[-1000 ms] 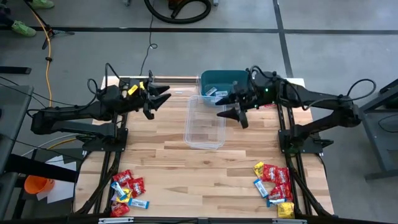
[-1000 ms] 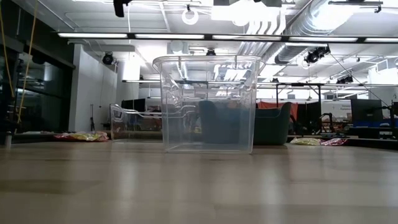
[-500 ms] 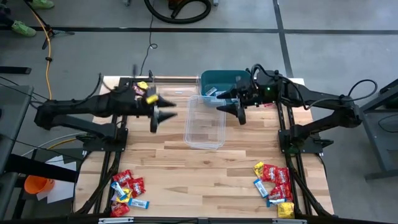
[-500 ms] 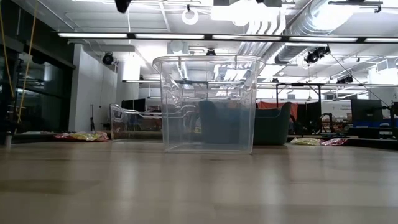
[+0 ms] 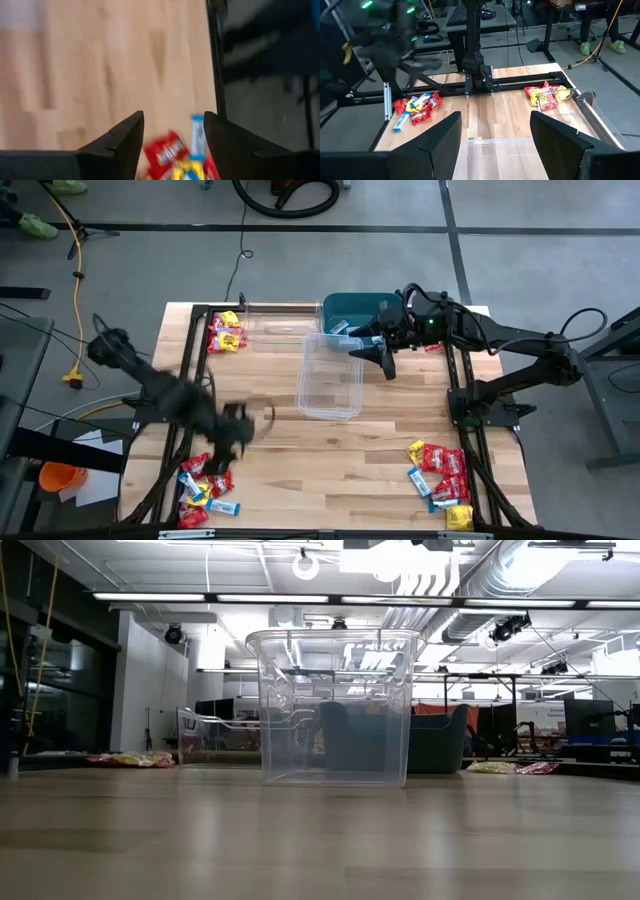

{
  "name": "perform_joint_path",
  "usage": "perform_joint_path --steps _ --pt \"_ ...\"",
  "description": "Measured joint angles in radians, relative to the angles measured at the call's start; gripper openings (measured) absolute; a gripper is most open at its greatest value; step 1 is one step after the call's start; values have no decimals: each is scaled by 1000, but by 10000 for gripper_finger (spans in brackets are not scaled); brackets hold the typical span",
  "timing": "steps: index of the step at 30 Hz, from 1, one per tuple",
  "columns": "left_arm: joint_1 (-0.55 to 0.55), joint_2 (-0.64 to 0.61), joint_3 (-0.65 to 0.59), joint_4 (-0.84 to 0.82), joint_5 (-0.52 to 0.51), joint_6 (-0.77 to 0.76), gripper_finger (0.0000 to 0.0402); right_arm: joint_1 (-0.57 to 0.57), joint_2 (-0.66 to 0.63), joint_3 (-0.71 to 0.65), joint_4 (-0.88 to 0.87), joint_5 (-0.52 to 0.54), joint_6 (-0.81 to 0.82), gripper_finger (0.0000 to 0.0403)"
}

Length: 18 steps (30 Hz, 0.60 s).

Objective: Sort candy
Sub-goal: Put the white chocolate into the blue bin

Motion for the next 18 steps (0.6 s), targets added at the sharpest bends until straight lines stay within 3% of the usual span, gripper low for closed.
perform_joint_path --steps 8,18 --pt "-264 252 -1 128 29 -161 195 0 0 0 -56 -7 -12 231" --pt "-372 466 -1 188 -43 -179 195 11 0 0 -69 -16 185 231"
